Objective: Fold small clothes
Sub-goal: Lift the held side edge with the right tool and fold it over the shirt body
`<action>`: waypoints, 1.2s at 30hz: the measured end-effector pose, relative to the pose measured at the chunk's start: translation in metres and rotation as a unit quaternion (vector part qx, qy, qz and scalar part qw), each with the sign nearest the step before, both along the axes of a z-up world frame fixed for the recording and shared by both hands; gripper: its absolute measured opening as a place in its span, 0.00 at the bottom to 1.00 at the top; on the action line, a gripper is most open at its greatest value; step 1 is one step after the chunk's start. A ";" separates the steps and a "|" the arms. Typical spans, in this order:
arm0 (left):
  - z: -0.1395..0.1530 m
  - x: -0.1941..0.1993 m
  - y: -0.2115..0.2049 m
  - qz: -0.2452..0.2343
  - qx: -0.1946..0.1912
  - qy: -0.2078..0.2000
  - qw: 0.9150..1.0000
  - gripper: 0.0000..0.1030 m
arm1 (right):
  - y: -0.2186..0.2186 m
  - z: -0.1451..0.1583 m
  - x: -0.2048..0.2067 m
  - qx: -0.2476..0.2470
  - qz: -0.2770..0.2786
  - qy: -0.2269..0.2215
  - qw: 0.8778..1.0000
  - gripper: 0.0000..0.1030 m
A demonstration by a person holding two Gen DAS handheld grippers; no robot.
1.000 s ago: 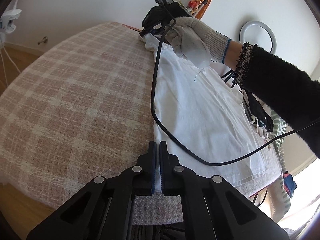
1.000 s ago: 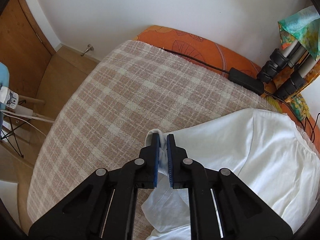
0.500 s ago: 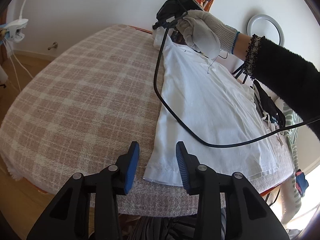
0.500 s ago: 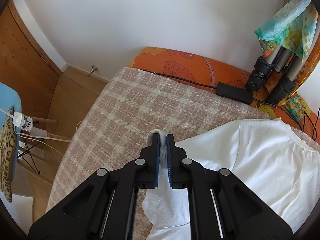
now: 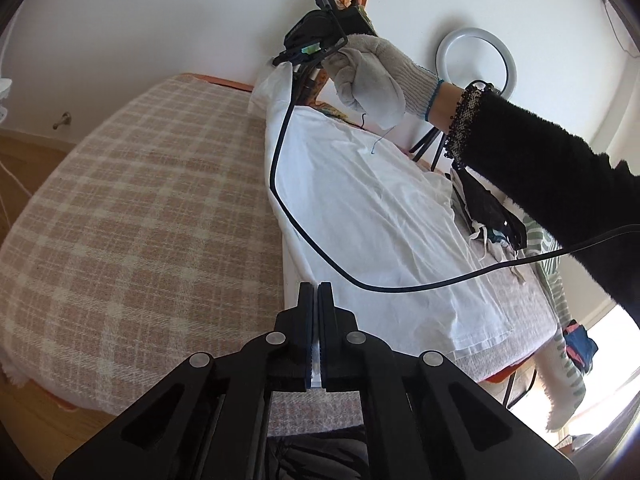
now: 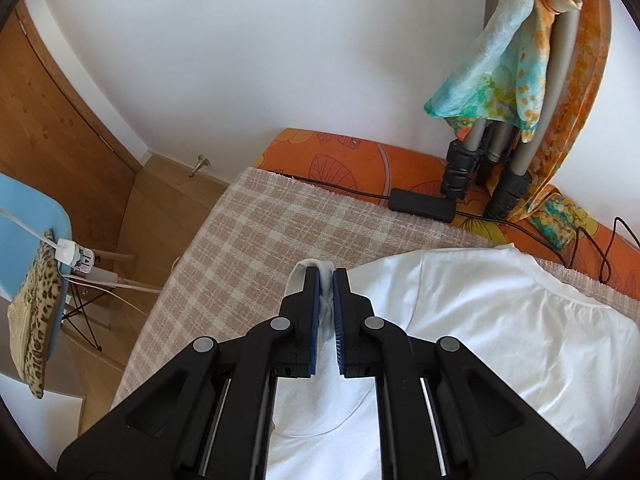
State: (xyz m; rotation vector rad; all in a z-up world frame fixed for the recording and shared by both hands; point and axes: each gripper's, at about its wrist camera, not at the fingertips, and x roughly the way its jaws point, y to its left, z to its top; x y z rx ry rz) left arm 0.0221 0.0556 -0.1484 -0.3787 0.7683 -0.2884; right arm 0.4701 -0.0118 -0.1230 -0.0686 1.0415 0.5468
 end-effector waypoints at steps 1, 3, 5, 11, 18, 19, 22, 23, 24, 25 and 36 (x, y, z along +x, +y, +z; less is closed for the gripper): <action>0.002 0.001 -0.007 -0.008 0.003 -0.002 1.000 0.01 | -0.009 0.004 -0.001 0.000 -0.003 -0.003 1.000 0.08; 0.006 0.004 -0.023 -0.027 0.008 -0.005 1.000 0.01 | -0.030 0.009 -0.005 -0.001 -0.012 -0.009 1.000 0.08; 0.007 0.006 -0.037 -0.046 0.015 -0.006 0.999 0.01 | -0.055 0.012 -0.008 -0.001 -0.028 -0.015 0.999 0.08; -0.001 0.012 -0.075 -0.099 0.033 0.003 0.994 0.01 | -0.134 -0.009 -0.010 -0.017 -0.097 0.001 0.995 0.08; -0.015 0.017 -0.102 -0.125 0.038 0.025 0.991 0.01 | -0.178 -0.033 0.002 -0.017 -0.125 0.026 0.992 0.08; -0.015 0.018 -0.104 -0.128 0.038 0.026 0.991 0.01 | -0.179 -0.035 0.004 -0.025 -0.130 0.023 0.991 0.08; -0.015 0.020 -0.109 -0.136 0.043 0.035 0.989 0.02 | -0.179 -0.036 0.009 -0.092 -0.147 0.006 0.985 0.21; -0.015 0.020 -0.110 -0.139 0.042 0.039 0.989 0.03 | -0.182 -0.035 0.010 -0.101 -0.151 -0.003 0.983 0.35; -0.014 0.020 -0.111 -0.144 0.042 0.040 0.988 0.08 | -0.186 -0.031 0.010 -0.104 -0.154 -0.015 0.982 0.41; -0.012 0.018 -0.111 -0.143 0.045 0.038 0.988 0.15 | -0.188 -0.027 0.008 -0.100 -0.154 -0.026 0.983 0.44; -0.014 0.037 -0.066 -0.047 0.083 0.029 0.995 0.19 | -0.152 -0.049 0.012 -0.054 -0.069 -0.005 0.996 0.44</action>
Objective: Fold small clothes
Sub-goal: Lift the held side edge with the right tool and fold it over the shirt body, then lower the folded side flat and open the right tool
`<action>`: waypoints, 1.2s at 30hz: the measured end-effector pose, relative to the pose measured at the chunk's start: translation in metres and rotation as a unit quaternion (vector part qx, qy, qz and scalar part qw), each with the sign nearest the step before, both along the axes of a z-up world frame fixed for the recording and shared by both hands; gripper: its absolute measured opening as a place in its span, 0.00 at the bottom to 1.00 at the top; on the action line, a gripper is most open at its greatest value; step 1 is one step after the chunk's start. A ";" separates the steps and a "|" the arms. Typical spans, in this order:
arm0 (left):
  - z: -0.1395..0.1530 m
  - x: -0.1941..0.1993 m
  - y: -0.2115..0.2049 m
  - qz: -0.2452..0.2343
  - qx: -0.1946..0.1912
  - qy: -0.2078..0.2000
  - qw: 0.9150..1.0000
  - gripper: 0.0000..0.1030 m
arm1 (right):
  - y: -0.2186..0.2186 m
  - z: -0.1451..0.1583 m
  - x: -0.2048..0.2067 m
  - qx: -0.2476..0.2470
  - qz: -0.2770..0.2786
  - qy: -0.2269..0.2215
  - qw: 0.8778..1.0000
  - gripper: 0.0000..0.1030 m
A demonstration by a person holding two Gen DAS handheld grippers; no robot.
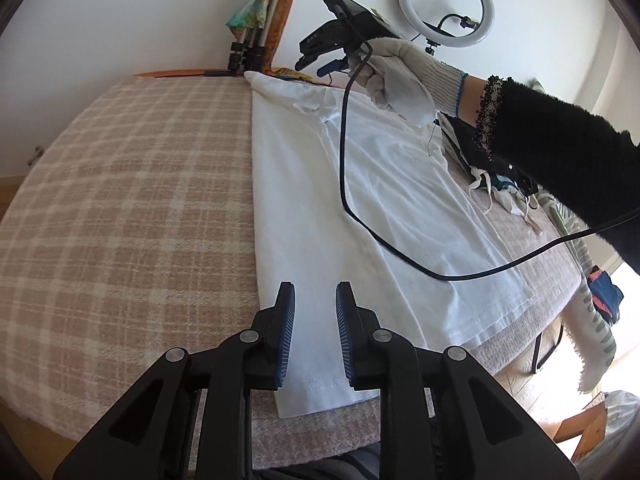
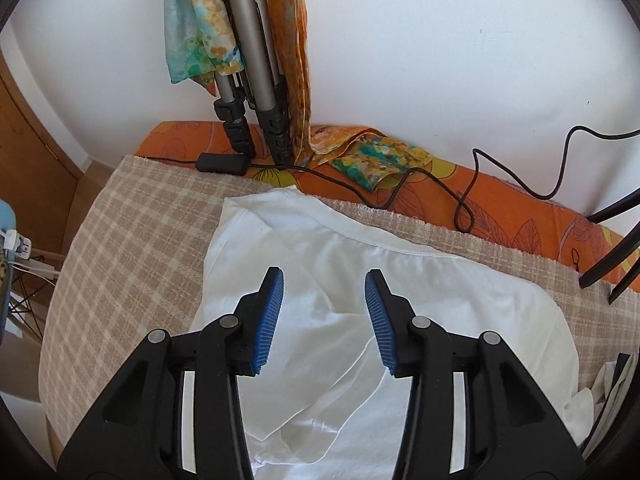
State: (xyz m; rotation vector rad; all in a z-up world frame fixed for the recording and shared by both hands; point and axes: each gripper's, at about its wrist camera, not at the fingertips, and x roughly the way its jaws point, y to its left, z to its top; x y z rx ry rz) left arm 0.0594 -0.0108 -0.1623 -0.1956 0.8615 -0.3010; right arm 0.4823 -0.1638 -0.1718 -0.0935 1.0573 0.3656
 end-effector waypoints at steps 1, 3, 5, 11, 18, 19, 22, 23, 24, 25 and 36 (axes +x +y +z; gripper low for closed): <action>-0.004 0.002 0.001 0.003 0.003 0.005 1.000 0.19 | 0.003 -0.006 0.003 -0.001 0.000 0.007 1.000 0.44; -0.012 0.005 0.003 0.006 0.004 0.015 1.000 0.19 | 0.008 -0.018 0.008 -0.006 0.004 0.019 1.000 0.44; -0.018 0.006 0.002 0.006 0.001 0.024 1.000 0.19 | 0.010 -0.025 0.009 -0.005 0.010 0.026 1.000 0.44; -0.017 0.006 0.001 0.003 0.009 0.013 1.000 0.19 | 0.007 -0.021 0.010 -0.021 0.012 0.009 1.000 0.03; -0.016 0.005 0.000 -0.001 0.018 0.007 1.000 0.19 | -0.030 -0.007 0.033 -0.013 -0.078 -0.017 0.997 0.02; -0.016 0.005 -0.001 0.000 0.018 0.007 1.000 0.19 | -0.032 -0.003 0.031 -0.005 -0.075 -0.023 0.997 0.02; -0.016 0.006 0.001 0.002 0.013 0.009 1.000 0.19 | -0.031 0.005 0.028 0.045 -0.040 -0.013 0.998 0.17; -0.016 0.006 0.001 0.001 0.013 0.009 1.000 0.19 | -0.026 0.007 0.028 0.056 -0.030 -0.011 0.998 0.31; -0.017 0.006 0.001 0.000 0.014 0.007 1.000 0.19 | -0.021 0.010 0.027 0.061 -0.020 -0.016 0.998 0.36; -0.017 0.005 0.000 -0.001 0.016 0.005 1.000 0.19 | -0.011 0.011 0.025 0.067 -0.006 -0.018 0.998 0.39; -0.023 0.003 0.000 -0.004 0.009 -0.024 1.000 0.18 | 0.066 -0.013 0.042 0.038 0.065 0.001 0.997 0.39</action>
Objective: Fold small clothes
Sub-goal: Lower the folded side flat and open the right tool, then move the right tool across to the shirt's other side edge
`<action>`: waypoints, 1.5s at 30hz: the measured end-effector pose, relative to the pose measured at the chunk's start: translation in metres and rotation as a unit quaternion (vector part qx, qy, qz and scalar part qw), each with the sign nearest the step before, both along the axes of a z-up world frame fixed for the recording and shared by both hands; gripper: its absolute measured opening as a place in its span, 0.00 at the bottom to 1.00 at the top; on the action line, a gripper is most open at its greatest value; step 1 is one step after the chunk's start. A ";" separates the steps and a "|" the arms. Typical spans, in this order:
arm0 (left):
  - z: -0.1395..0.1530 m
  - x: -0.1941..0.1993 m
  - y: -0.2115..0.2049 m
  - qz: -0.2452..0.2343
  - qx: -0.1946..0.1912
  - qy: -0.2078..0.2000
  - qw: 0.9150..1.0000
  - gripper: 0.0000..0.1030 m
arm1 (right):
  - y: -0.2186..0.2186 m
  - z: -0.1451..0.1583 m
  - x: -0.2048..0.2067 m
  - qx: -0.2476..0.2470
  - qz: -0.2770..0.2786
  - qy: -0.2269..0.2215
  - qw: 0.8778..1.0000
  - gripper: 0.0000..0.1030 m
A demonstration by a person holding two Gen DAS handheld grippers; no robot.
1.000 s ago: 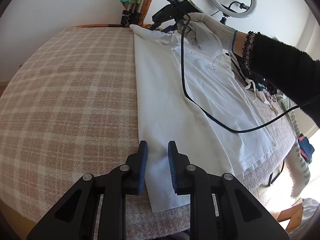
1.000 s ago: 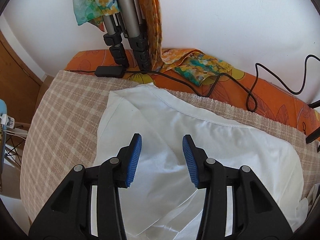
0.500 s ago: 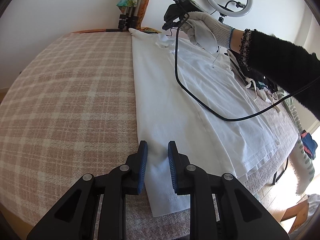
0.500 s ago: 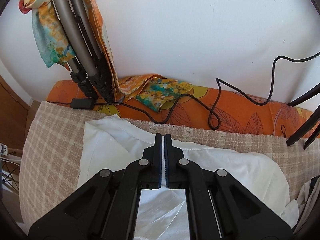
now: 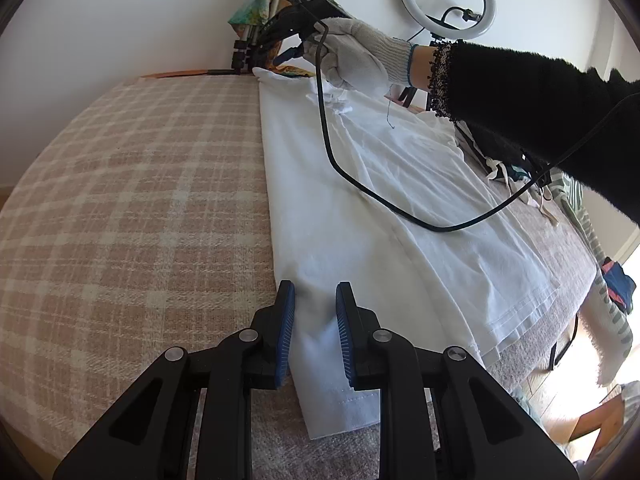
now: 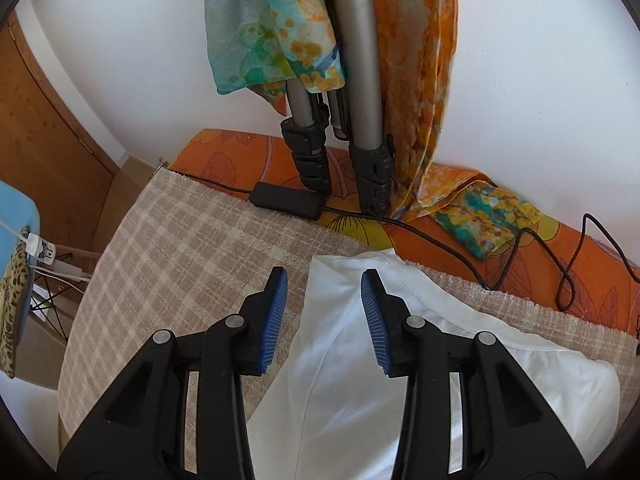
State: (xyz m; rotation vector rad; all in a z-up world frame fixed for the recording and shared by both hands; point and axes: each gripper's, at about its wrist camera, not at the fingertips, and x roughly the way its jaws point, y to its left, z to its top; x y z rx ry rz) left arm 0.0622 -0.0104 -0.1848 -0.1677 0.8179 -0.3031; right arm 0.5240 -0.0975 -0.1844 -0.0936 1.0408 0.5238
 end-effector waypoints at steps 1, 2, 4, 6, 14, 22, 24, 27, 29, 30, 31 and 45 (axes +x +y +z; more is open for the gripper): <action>0.000 0.000 0.000 0.000 -0.001 0.000 1.000 0.18 | 0.002 -0.003 0.003 0.000 0.002 0.001 1.000 0.39; 0.000 0.001 0.001 0.000 -0.001 0.001 1.000 0.18 | 0.004 -0.004 0.005 -0.001 0.005 0.002 1.000 0.39; 0.001 0.002 0.001 -0.001 -0.005 0.003 1.000 0.18 | 0.007 -0.009 0.008 -0.002 0.010 0.003 1.000 0.39; 0.001 0.002 0.002 0.001 -0.009 0.006 1.000 0.18 | 0.009 -0.013 0.010 -0.006 0.016 0.006 1.000 0.39; 0.002 0.000 0.001 0.001 0.000 0.006 1.000 0.18 | 0.012 -0.019 0.010 -0.050 0.006 -0.031 0.998 0.05; 0.005 -0.002 -0.004 0.003 0.012 0.003 1.000 0.19 | -0.016 0.002 0.017 -0.048 -0.064 -0.033 0.996 0.42; 0.005 -0.001 -0.005 0.002 0.016 0.004 1.000 0.19 | -0.031 0.018 0.006 -0.033 -0.068 -0.038 0.996 0.44; 0.007 0.001 -0.003 0.001 0.014 0.014 1.000 0.19 | -0.058 0.046 -0.019 -0.010 -0.073 -0.051 0.996 0.44; 0.011 0.001 0.001 0.008 0.005 0.024 1.000 0.19 | -0.078 0.066 -0.039 0.003 -0.073 -0.062 0.995 0.46; 0.014 0.000 0.002 0.011 0.003 0.025 1.000 0.19 | -0.088 0.075 -0.049 0.007 -0.076 -0.068 0.995 0.47; 0.018 -0.002 0.002 0.014 0.005 0.022 1.000 0.19 | -0.098 0.085 -0.059 0.011 -0.082 -0.072 0.994 0.48; 0.065 -0.038 -0.025 -0.011 0.027 -0.030 0.999 0.19 | -0.242 0.157 -0.230 0.006 -0.125 -0.130 0.984 0.59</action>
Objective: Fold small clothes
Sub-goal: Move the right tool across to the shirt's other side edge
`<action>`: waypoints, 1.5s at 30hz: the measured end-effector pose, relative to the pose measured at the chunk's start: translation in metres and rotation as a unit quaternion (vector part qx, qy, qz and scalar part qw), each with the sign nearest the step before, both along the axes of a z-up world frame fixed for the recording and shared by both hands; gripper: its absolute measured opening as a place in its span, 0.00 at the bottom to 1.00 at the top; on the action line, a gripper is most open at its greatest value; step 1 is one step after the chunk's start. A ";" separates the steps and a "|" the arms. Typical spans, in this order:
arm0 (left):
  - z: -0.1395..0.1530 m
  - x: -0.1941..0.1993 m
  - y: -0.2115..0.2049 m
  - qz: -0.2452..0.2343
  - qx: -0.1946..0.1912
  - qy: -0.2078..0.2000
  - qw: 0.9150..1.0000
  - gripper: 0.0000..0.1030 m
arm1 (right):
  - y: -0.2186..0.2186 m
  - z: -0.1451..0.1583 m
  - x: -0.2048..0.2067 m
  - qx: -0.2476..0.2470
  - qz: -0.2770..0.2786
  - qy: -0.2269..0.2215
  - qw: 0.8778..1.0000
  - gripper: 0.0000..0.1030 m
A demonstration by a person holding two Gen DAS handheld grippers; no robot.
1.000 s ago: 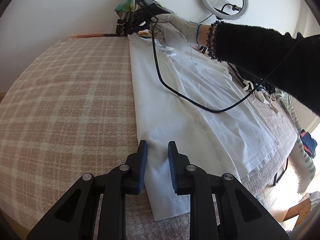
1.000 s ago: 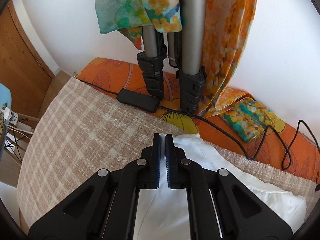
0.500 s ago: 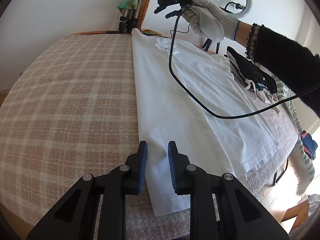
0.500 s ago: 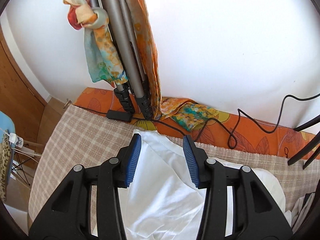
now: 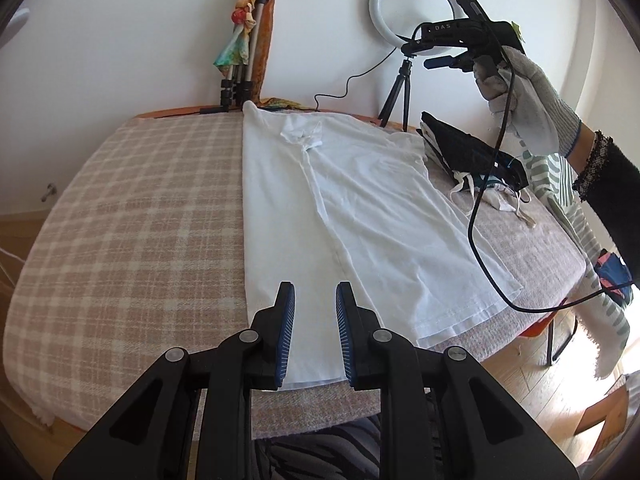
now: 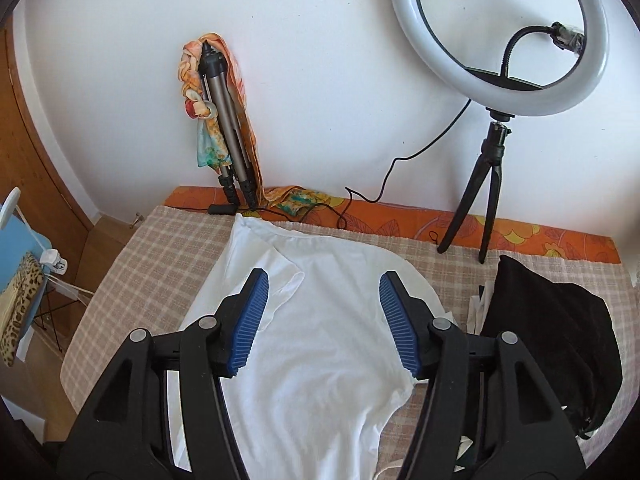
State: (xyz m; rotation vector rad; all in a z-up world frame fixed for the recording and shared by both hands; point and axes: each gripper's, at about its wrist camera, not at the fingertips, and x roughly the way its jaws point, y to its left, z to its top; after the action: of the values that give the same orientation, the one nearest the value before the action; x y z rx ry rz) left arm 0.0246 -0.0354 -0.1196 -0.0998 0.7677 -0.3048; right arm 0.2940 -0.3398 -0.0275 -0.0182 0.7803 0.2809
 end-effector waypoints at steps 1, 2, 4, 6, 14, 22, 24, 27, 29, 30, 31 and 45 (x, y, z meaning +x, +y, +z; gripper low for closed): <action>0.001 -0.001 -0.006 -0.007 0.002 -0.003 1.000 0.19 | -0.009 0.000 -0.011 0.003 -0.002 0.001 1.000 0.59; 0.002 -0.004 -0.014 -0.016 0.004 -0.006 1.000 0.19 | -0.019 -0.001 -0.022 0.006 -0.006 0.000 1.000 0.59; 0.004 -0.006 -0.030 -0.033 0.007 -0.010 0.999 0.19 | -0.036 -0.001 -0.043 0.009 -0.015 -0.001 1.000 0.59; 0.006 -0.007 -0.045 -0.052 0.008 -0.013 0.999 0.19 | -0.052 -0.003 -0.060 0.010 -0.022 -0.003 1.000 0.59; 0.000 -0.006 -0.121 -0.142 0.025 -0.017 0.989 0.37 | -0.125 -0.013 -0.116 0.034 -0.057 0.003 0.998 0.67; -0.013 -0.011 -0.208 -0.235 0.056 -0.025 0.970 0.37 | -0.201 -0.031 -0.158 0.063 -0.109 0.021 0.992 0.69; -0.016 -0.015 -0.227 -0.256 0.060 -0.025 0.965 0.37 | -0.214 -0.034 -0.162 0.071 -0.118 0.025 0.990 0.69; -0.024 -0.016 -0.252 -0.276 0.080 -0.025 0.958 0.37 | -0.226 -0.040 -0.166 0.080 -0.126 0.030 0.988 0.69; -0.029 -0.014 -0.265 -0.279 0.098 -0.028 0.955 0.38 | -0.231 -0.043 -0.167 0.085 -0.125 0.034 0.988 0.69; -0.032 -0.012 -0.271 -0.278 0.110 -0.029 0.954 0.38 | -0.233 -0.045 -0.167 0.086 -0.125 0.037 0.988 0.69; -0.035 -0.010 -0.274 -0.275 0.120 -0.029 0.954 0.38 | -0.233 -0.047 -0.166 0.088 -0.123 0.039 0.988 0.69; -0.039 0.037 -0.240 -0.224 0.011 0.032 0.974 0.02 | -0.174 -0.062 -0.089 0.140 -0.035 0.073 0.987 0.69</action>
State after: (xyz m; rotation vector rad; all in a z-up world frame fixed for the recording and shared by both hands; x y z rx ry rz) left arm 0.0611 -0.2758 -0.1585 0.0868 0.8544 -0.7236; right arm 0.2046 -0.5139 -0.0892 0.2973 0.8783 0.3262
